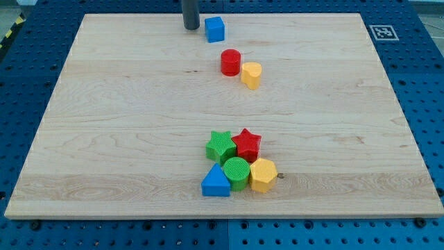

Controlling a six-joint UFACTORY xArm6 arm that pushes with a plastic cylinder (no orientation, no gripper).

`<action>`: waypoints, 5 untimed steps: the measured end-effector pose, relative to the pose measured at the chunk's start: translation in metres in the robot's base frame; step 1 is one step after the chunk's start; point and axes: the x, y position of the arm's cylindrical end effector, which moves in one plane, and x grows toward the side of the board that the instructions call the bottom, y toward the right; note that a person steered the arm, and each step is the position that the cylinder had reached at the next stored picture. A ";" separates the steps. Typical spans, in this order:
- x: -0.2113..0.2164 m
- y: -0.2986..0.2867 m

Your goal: Move the blue cube above the red circle

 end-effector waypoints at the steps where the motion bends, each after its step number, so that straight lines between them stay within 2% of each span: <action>1: 0.005 0.000; 2: 0.004 0.001; 5: -0.003 0.066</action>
